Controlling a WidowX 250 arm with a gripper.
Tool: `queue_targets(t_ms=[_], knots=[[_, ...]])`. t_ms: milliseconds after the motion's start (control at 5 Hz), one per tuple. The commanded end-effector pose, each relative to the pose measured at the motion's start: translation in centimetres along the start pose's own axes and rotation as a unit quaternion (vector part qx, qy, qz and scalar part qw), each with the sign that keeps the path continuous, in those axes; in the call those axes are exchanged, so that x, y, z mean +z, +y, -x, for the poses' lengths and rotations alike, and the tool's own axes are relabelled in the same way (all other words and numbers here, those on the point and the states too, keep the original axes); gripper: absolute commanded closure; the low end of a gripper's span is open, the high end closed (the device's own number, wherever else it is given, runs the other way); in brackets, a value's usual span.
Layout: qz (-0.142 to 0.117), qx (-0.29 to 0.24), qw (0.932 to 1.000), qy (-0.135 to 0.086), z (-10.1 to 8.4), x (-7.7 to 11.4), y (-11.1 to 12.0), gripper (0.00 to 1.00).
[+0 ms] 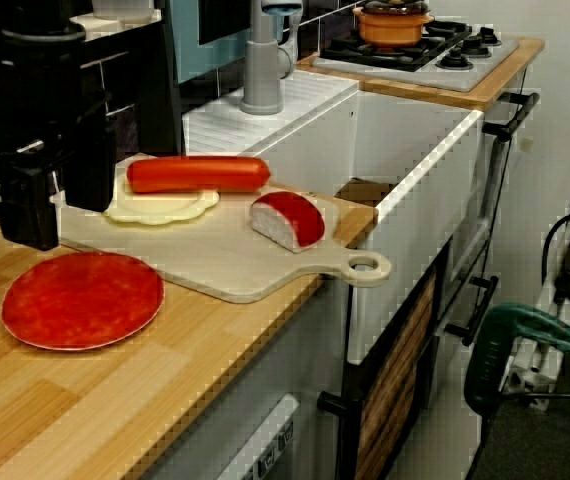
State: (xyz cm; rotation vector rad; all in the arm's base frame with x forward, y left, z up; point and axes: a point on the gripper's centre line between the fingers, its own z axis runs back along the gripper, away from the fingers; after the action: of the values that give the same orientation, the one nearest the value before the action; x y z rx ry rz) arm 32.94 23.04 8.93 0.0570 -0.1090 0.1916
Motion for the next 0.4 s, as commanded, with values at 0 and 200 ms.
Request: queue_targets(t_ms=[0, 200], knots=[[-0.006, -0.039, 0.998, -0.05, 1.4, 2.3, -1.4, 0.0], [-0.015, -0.068, 0.996, -0.055, 2.5, 2.0, -3.1, 0.0]])
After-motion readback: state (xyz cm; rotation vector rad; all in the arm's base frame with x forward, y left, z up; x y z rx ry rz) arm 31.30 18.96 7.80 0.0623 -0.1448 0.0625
